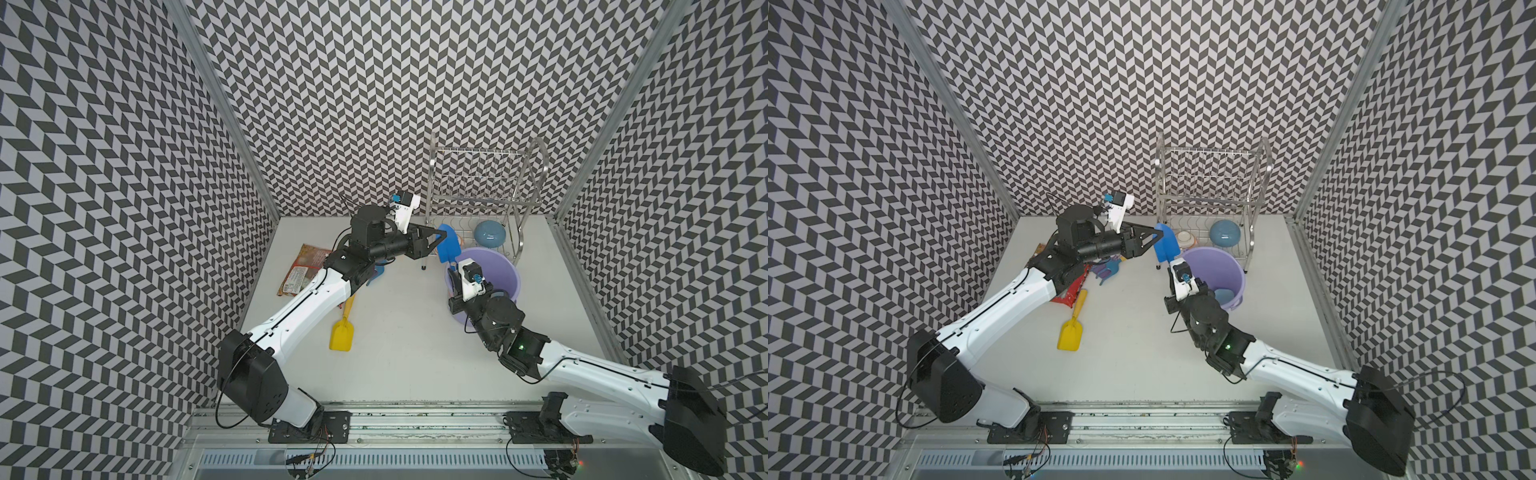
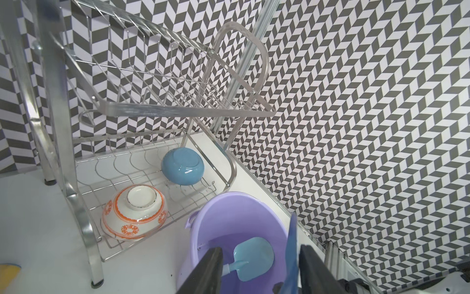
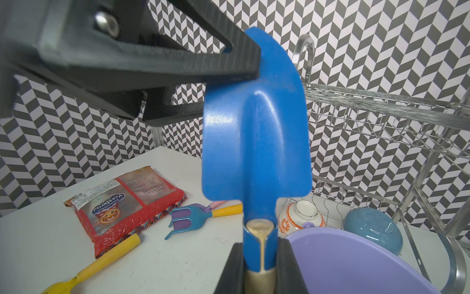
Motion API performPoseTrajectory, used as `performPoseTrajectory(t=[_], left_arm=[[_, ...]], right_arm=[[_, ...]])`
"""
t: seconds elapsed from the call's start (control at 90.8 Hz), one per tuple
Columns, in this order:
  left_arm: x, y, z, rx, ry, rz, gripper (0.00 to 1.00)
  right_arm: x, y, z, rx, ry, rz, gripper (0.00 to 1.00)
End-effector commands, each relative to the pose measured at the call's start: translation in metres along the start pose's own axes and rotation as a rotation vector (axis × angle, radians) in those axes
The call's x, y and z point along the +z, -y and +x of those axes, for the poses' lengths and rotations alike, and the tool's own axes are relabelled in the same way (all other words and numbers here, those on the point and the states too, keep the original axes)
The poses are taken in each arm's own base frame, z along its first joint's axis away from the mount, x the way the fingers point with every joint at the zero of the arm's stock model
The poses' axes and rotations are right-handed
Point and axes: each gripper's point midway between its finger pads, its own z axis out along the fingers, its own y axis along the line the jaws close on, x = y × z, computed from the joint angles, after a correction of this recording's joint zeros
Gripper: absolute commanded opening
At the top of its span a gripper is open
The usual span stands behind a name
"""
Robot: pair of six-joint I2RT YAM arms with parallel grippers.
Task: Organize the gardening tools
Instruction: Pick up the gardening tool from the center of the board, then place the gardening tool in the container.
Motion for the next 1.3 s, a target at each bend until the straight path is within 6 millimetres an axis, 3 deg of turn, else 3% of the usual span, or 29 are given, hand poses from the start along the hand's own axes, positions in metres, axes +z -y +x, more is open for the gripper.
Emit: performPoseTrajectory(t=[0.0,0.088,0.275,0.386,0.639,0.925,1.124,1.289], left_arm=[[0.008,0.009,-0.003,0.024,-0.006,0.017,0.39],[0.013,0.014,-0.004,0.028,-0.009,0.031,0.32],[0.018,0.027,-0.015,0.06,0.012,0.057,0.04],[0.02,0.034,-0.022,0.106,0.04,0.055,0.0],[0.024,0.047,-0.042,0.196,0.136,0.051,0.0],[0.048,0.055,-0.047,0.303,0.197,0.023,0.0],[0.074,0.053,-0.022,0.368,0.163,-0.016,0.0],[0.095,0.04,0.007,0.405,0.143,-0.054,0.0]], right_arm=[[-0.006,0.005,-0.029,0.04,0.096,0.01,0.0],[-0.006,0.006,-0.03,0.035,0.097,0.018,0.0],[-0.007,0.012,-0.032,0.028,0.103,0.043,0.0],[-0.008,0.015,-0.033,0.031,0.098,0.057,0.14],[-0.017,0.036,-0.025,0.092,0.058,0.145,0.99],[-0.046,0.083,-0.03,0.225,0.072,0.29,1.0],[-0.06,0.118,-0.027,0.317,0.061,0.435,1.0],[-0.061,0.132,-0.015,0.334,0.023,0.507,1.0]])
